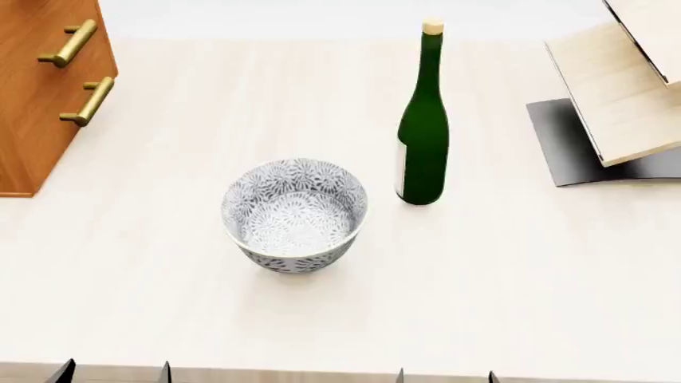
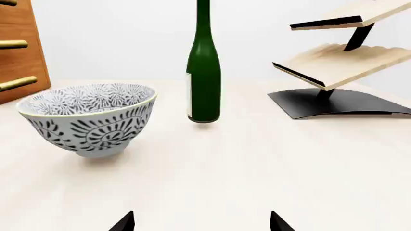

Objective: Put the wine bottle on the wine rack.

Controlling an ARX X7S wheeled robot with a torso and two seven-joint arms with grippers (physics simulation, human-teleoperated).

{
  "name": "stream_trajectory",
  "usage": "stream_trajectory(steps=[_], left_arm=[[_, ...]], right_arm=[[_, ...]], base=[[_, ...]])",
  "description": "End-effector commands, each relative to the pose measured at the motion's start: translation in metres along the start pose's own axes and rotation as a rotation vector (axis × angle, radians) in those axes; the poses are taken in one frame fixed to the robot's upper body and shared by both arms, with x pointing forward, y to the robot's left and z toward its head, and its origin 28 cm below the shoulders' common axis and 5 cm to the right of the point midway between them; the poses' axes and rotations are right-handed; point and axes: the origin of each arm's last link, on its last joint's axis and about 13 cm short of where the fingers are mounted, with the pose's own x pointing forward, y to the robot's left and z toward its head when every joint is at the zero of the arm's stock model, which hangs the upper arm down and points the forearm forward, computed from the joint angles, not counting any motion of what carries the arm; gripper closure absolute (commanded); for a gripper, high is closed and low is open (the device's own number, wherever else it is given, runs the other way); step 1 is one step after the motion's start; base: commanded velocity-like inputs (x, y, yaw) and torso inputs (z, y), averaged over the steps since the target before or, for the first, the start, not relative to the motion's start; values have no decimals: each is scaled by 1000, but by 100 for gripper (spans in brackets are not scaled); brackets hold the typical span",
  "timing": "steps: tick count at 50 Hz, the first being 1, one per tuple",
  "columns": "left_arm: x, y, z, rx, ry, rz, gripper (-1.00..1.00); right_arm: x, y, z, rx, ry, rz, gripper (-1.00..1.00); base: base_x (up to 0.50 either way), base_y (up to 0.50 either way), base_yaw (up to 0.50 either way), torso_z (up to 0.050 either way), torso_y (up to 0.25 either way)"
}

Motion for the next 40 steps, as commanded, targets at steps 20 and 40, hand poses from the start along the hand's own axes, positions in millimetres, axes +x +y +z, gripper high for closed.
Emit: stream_trajectory(steps=[20, 40], left_arm=[[-7, -1, 14, 9, -51, 0, -100], [-44, 2, 69, 15, -336, 40, -100]], right_arm=[[-13, -1, 34, 16, -100, 11, -100], [-55, -2, 96, 29, -428, 43, -100]], base=[[0, 0, 0, 0, 0], [0, 0, 0, 0, 0]])
